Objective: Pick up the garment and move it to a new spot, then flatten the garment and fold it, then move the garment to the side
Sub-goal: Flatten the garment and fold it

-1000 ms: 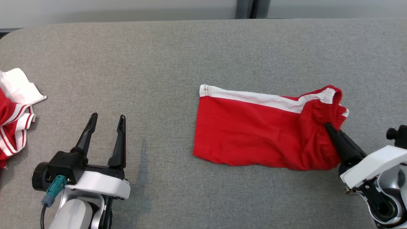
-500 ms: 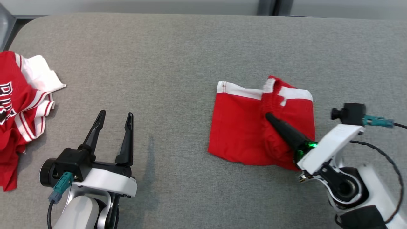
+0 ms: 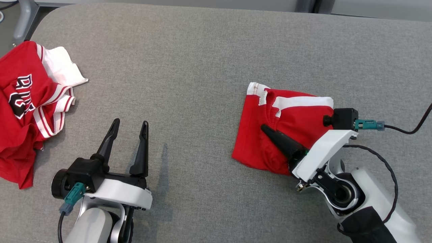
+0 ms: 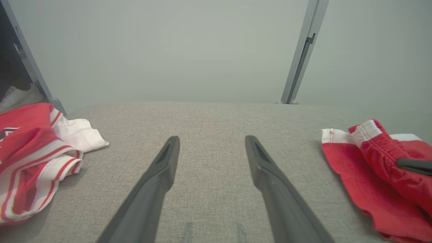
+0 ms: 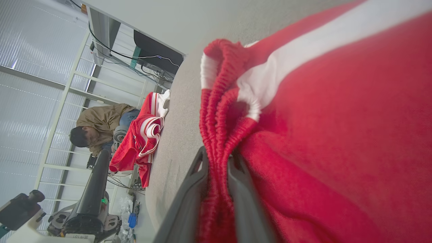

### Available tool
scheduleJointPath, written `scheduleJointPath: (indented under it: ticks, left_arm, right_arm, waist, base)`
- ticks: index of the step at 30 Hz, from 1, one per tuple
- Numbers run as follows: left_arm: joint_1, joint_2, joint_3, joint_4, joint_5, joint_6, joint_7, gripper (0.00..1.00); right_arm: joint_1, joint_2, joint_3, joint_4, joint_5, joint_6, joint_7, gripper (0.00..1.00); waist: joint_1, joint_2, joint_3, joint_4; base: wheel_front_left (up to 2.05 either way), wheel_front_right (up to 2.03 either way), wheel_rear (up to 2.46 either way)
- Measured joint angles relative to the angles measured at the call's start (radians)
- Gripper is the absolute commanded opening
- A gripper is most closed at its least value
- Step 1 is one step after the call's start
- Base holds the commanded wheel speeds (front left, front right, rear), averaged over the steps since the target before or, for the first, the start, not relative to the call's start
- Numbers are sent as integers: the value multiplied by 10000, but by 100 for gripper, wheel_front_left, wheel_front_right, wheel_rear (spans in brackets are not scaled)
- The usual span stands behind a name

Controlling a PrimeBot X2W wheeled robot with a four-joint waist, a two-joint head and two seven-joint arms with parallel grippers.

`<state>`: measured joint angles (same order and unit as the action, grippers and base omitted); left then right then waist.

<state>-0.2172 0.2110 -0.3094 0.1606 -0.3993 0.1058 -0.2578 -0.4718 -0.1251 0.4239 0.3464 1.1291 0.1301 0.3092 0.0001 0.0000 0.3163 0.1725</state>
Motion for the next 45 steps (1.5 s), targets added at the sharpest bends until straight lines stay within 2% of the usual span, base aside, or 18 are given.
scheduleJointPath:
  ticks: [1,10,19,25,31,37,43,45]
  left_arm:
    - [-3,-10,10,25,0,0,-12,100]
    - [-129,-42,105,155,31,6,-38,100]
    - [-110,-21,284,159,42,54,-42,100]
    - [62,38,376,113,21,115,-56,100]
    - [143,211,491,-21,-33,232,-10,100]
    - [318,282,527,-199,-90,318,109,100]
    - [630,351,545,-341,-228,366,221,100]
    - [723,359,545,-374,-238,385,288,100]
  right_arm:
    - [-41,-25,75,27,38,-2,-119,100]
    - [-315,-359,905,-568,339,-6,-1170,100]
    - [-304,-1068,974,-1214,-675,-6,-3398,100]
    - [239,-1569,-2,-1154,-1753,-6,-4836,100]
    - [1034,-1703,-1494,-1076,-3010,-6,-5350,100]
    - [1886,-1534,-2759,-1369,-4732,-6,-5478,100]
    - [2589,-1108,-3574,-1921,-6577,-6,-5375,100]
    - [2810,-857,-3758,-2142,-6851,-6,-5246,100]
  waist:
    - [0,0,9,-3]
    - [0,0,-14,-208]
    - [0,0,-175,-559]
    - [-1,0,-367,-831]
    - [0,0,-554,-1091]
    - [0,0,-805,-1285]
    - [0,0,-1103,-1428]
    - [-1,0,-1217,-1459]
  base:
    - [0,0,0]
    - [0,0,0]
    - [0,0,0]
    - [0,0,0]
    - [0,0,0]
    - [0,0,0]
    - [0,0,0]
    - [0,0,0]
